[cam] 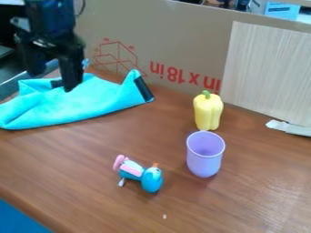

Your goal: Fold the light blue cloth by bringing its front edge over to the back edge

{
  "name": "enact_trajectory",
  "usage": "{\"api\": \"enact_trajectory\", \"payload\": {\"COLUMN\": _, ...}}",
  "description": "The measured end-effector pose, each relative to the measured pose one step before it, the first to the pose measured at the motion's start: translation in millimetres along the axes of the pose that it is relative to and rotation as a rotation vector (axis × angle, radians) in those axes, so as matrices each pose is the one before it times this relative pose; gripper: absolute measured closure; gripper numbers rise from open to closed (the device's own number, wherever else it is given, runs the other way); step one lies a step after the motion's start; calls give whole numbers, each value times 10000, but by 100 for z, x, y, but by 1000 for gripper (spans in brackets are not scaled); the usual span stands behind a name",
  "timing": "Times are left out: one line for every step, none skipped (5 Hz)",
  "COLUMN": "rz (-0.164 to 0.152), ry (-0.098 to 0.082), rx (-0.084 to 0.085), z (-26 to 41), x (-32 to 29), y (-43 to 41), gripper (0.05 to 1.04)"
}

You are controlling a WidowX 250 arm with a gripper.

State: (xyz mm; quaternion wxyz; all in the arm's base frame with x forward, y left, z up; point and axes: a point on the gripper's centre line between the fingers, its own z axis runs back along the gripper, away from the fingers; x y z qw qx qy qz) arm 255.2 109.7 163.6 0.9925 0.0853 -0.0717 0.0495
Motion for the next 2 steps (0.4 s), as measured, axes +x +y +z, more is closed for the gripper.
{"api": "enact_trajectory", "payload": {"rz": 47, "ry": -16, "rx": 14, "z": 145, "x": -68, "y": -61, "gripper": 83}}
{"api": "enact_trajectory", "payload": {"rz": 21, "ry": 0, "rx": -12, "z": -5, "x": -9, "y": 18, "gripper": 83}}
